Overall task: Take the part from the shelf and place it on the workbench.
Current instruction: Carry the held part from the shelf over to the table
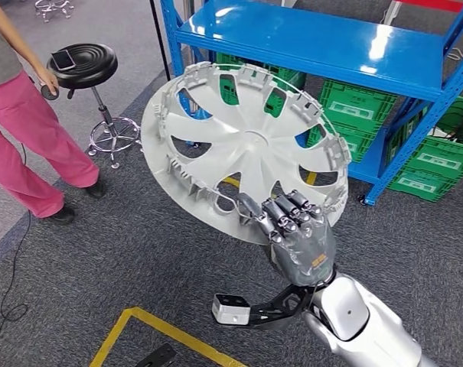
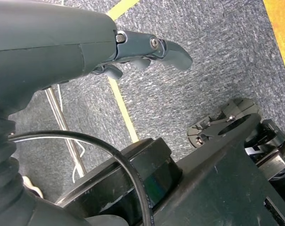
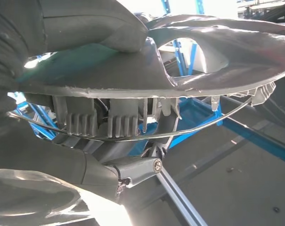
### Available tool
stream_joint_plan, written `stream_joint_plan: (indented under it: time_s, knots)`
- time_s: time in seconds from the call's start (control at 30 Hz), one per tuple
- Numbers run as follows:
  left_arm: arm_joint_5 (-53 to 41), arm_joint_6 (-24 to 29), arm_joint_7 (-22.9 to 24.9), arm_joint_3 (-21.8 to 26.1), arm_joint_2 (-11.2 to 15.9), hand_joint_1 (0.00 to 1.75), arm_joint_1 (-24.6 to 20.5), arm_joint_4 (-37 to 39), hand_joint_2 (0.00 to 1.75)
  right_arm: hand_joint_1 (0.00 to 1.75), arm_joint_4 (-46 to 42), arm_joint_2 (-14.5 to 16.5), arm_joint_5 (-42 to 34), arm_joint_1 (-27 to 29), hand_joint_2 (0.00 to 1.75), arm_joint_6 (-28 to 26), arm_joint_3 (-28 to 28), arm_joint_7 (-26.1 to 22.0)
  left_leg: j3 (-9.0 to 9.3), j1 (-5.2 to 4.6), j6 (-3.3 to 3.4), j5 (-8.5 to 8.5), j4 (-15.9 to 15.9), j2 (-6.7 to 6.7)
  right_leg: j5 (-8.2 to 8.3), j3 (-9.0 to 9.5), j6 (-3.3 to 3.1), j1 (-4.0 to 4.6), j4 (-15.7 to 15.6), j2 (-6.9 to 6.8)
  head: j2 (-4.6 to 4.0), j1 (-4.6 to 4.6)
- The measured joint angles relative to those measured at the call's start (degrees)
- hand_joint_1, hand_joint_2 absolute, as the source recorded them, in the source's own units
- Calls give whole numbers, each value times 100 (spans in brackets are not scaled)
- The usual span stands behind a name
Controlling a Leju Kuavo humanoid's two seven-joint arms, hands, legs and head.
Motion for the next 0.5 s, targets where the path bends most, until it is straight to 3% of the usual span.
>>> stream_joint_plan:
  time_s: [0.5]
  knots:
    - [-61, -5, 0, 0, 0, 0, -2, 0, 175, 175, 28, -31, 0, -132, 175, 0, 255, 426, 0, 0, 0, 0, 0, 0, 0, 0, 0, 0, 0, 0, 0, -1]
